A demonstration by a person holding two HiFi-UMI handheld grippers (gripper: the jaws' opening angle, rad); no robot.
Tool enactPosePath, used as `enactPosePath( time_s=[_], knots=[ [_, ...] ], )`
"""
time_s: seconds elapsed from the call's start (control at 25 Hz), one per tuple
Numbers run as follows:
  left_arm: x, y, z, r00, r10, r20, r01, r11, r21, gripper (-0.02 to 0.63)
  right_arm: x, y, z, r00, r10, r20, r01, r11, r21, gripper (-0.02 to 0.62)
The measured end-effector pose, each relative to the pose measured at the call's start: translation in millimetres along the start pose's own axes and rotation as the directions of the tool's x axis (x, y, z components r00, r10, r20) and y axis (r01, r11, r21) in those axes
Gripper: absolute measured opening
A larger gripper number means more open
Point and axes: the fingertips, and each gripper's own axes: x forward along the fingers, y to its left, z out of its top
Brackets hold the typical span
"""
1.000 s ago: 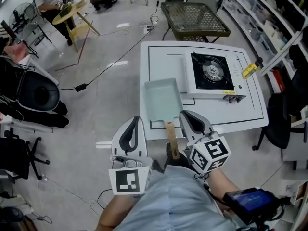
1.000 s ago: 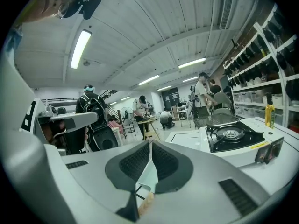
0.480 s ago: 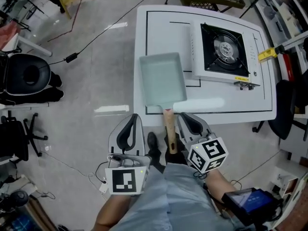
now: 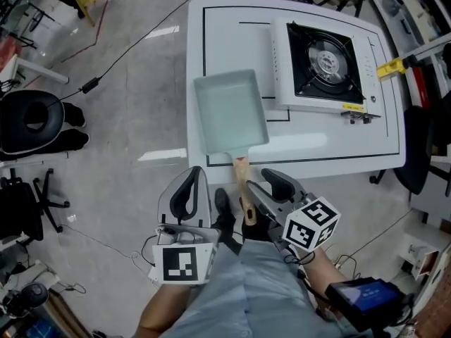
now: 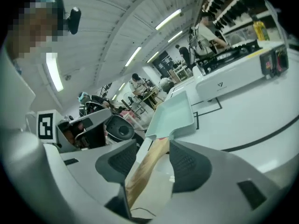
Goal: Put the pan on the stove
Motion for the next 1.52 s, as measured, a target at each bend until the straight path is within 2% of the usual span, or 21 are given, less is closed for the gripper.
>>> enactPosePath(
  time_s=[0.12, 0.48, 0.68, 1.36, 1.52],
  knots=[
    [4, -1, 1, 1.0, -0.007, -0.006, 0.007, 1.0, -0.002, 0.018, 1, 4, -6, 0.998, 0.059, -0.038, -0.056, 0.995, 0.078, 0.221],
    [19, 5, -6, 0.999, -0.012, -0.033, 0.011, 0.999, -0.031, 0.018, 18, -2, -23, 0.982, 0.134, -0.134, -0.105, 0.974, 0.202, 0.227],
    [24, 21, -7, 0.999, 0.015, -0.034, -0.018, 0.997, -0.081, 0.018, 32, -3, -27, 0.97, 0.181, -0.16, -0.132, 0.952, 0.278, 0.227],
    [17, 52, -15, 0.993, 0.111, -0.048, -0.116, 0.987, -0.109, 0.018, 65, 4, -47, 0.92, 0.303, -0.248, -0.19, 0.899, 0.394, 0.225],
    [13, 54, -12, 0.992, 0.122, -0.042, -0.126, 0.986, -0.112, 0.018, 67, 8, -47, 0.913, 0.321, -0.253, -0.204, 0.894, 0.398, 0.198]
  ],
)
